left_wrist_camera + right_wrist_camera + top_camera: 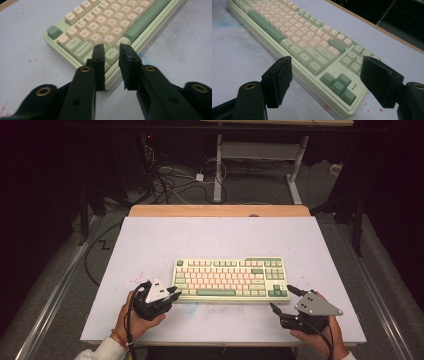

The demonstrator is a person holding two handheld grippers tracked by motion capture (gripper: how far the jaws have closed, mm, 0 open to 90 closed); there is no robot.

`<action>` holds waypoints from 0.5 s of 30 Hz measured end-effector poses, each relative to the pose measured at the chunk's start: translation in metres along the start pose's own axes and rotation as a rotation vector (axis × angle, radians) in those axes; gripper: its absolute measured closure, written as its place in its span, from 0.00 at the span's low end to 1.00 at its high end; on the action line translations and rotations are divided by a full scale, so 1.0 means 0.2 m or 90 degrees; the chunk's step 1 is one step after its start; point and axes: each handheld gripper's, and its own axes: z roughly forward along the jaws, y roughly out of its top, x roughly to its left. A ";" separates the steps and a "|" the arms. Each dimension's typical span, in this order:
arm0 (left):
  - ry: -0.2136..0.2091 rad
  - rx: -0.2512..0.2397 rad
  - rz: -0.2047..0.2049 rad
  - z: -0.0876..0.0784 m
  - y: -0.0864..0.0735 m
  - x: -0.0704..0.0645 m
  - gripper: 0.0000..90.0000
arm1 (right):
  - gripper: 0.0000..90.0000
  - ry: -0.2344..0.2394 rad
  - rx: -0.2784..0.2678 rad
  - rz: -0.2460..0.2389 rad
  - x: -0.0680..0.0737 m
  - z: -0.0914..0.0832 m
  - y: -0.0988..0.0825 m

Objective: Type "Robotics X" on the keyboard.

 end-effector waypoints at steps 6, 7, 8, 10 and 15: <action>-0.015 0.030 0.033 0.07 0.09 -0.02 0.97 | 0.29 -0.002 0.007 -0.008 0.00 0.01 -0.02; -0.016 0.030 0.035 0.07 0.11 -0.02 0.97 | 0.29 -0.001 0.009 -0.008 0.00 0.01 -0.02; -0.016 0.032 0.038 0.08 0.13 -0.02 0.97 | 0.29 -0.002 0.011 -0.009 0.00 0.01 -0.02; -0.020 0.031 0.040 0.10 0.16 -0.02 0.97 | 0.29 -0.001 0.013 -0.012 0.00 0.02 -0.02; -0.033 0.036 0.049 0.16 0.24 -0.01 0.97 | 0.29 0.001 0.014 -0.013 0.01 0.03 -0.02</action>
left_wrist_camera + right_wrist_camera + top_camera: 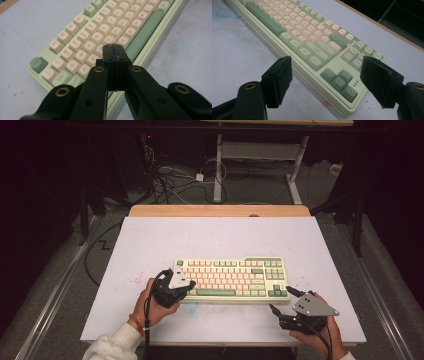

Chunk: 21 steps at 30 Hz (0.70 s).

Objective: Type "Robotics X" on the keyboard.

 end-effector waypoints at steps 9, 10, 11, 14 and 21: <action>0.000 0.019 0.006 0.14 0.13 0.02 0.97 | 0.29 0.004 0.007 -0.003 0.00 0.01 -0.01; 0.000 0.020 0.006 0.16 0.15 0.02 0.97 | 0.29 0.004 0.008 -0.003 0.00 0.01 -0.01; 0.002 0.021 0.006 0.17 0.16 0.02 0.97 | 0.29 0.005 0.008 -0.002 0.00 0.01 -0.01; 0.001 0.030 0.010 0.22 0.18 0.03 0.97 | 0.29 0.008 0.009 -0.002 0.00 0.01 -0.01; 0.003 0.058 0.006 0.31 0.21 0.04 0.97 | 0.29 0.010 0.009 -0.003 0.00 0.01 -0.01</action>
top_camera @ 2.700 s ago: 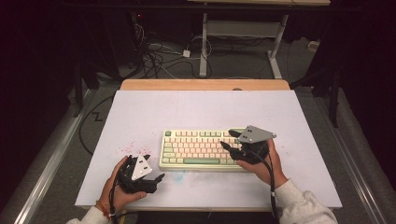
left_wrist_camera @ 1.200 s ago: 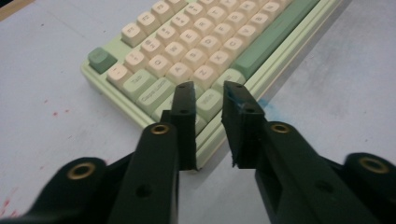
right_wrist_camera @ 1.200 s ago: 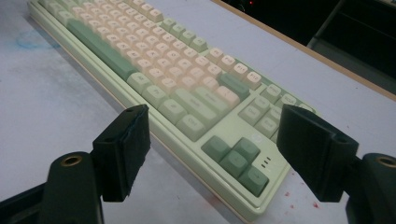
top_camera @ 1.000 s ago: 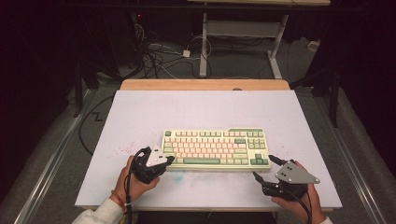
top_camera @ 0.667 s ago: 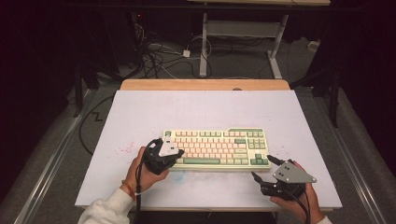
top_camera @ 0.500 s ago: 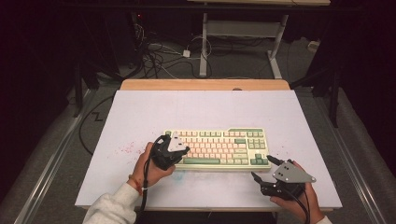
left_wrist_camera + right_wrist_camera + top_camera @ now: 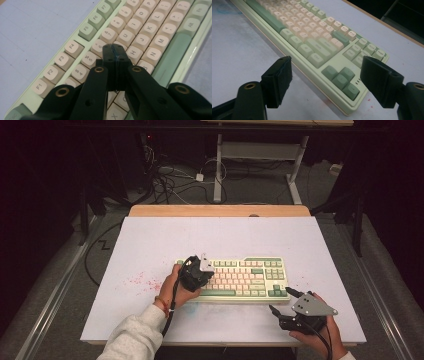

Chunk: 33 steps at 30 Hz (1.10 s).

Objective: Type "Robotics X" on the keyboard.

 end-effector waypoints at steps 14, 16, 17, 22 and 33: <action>0.007 0.026 0.010 0.05 0.02 0.01 0.95 | 0.29 0.007 0.012 -0.010 0.01 0.02 0.00; 0.007 0.036 0.014 0.06 0.02 0.00 0.97 | 0.29 0.009 0.016 -0.012 0.02 0.02 0.00; 0.006 0.034 0.016 0.07 0.03 0.00 0.97 | 0.29 0.009 0.019 -0.013 0.02 0.03 -0.01; 0.008 0.014 0.016 0.04 0.03 -0.01 0.96 | 0.28 0.010 0.019 -0.014 0.02 0.02 -0.01; 0.012 -0.020 0.015 -0.04 0.02 0.00 0.93 | 0.28 0.008 0.018 -0.010 0.01 0.02 -0.01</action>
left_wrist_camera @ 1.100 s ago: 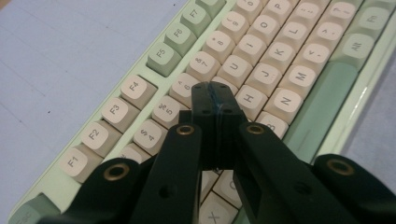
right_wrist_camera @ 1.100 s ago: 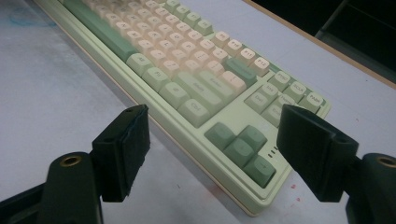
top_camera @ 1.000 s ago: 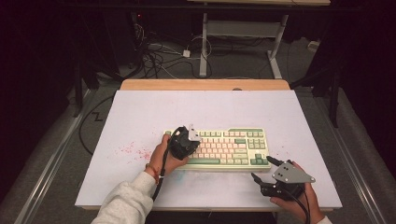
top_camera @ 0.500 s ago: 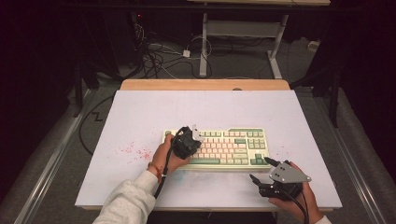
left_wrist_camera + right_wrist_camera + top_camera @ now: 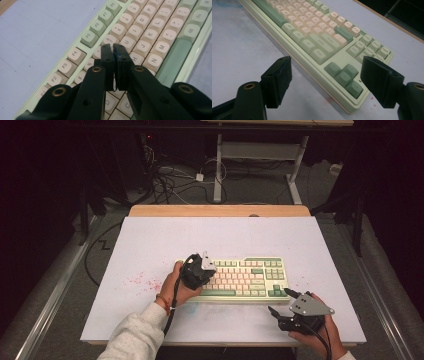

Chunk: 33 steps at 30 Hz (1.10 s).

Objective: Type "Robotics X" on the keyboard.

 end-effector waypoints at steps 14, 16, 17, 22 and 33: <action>0.032 -0.049 0.009 -0.11 -0.07 -0.01 0.61 | 0.29 -0.004 0.002 0.004 -0.01 0.00 0.00; 0.048 -0.058 0.013 -0.12 -0.09 -0.02 0.51 | 0.29 -0.002 0.002 0.005 -0.01 0.00 0.00; 0.055 -0.064 0.017 -0.13 -0.10 -0.03 0.48 | 0.29 -0.001 0.002 0.005 -0.01 0.00 0.00; 0.068 -0.089 0.014 -0.17 -0.15 -0.05 0.28 | 0.29 -0.005 0.001 0.016 -0.02 0.00 0.00; 0.093 -0.118 0.013 -0.28 -0.34 -0.06 0.21 | 0.31 -0.008 0.007 0.017 -0.02 0.01 0.01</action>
